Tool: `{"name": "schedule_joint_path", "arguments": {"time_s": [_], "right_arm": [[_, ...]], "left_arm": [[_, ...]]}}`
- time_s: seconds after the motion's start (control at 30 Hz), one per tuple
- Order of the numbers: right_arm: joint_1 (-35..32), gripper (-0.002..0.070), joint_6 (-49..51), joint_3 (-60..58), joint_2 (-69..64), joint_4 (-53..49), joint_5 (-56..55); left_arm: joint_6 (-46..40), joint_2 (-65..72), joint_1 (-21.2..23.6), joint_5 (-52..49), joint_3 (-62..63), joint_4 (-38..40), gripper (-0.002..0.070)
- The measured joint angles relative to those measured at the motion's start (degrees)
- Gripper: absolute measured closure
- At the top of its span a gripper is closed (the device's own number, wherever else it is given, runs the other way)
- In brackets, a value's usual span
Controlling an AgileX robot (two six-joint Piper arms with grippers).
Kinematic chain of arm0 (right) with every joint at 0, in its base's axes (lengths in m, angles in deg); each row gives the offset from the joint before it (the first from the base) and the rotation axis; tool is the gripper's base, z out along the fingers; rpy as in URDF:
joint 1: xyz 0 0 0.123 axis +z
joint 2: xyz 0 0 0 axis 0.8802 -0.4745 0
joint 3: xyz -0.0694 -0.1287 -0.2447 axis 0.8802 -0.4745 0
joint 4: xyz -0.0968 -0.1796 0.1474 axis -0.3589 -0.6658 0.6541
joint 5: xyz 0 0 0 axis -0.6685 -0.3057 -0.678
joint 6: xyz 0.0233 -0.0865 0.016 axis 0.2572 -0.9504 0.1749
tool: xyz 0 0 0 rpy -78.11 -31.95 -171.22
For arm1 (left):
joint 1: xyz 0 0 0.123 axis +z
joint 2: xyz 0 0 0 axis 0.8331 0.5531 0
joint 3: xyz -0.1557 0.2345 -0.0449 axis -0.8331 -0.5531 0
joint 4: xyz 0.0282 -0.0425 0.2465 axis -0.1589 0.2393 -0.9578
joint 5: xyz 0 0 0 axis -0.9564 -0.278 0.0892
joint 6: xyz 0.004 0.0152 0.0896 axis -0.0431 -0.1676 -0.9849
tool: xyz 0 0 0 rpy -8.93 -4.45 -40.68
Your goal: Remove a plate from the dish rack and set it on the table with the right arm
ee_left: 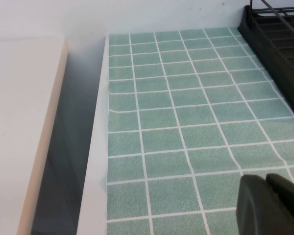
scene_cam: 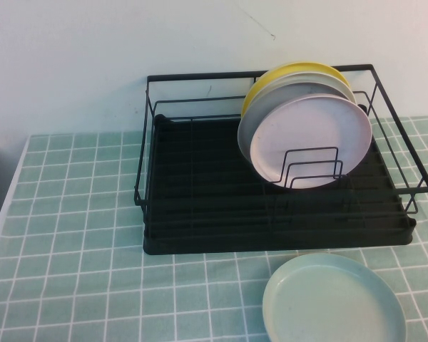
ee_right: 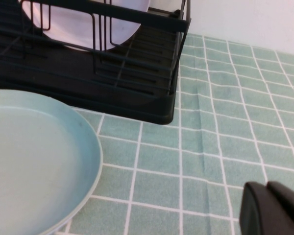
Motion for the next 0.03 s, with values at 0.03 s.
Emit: {"name": "schedule_joint_path", "arguments": {"time_s": [0.03], "right_arm": [[0.0,0.0678,0.0,0.0,0.0,0.0,0.0]], "left_arm": [[0.0,0.0,0.0,0.0,0.0,0.0,0.0678]]}}
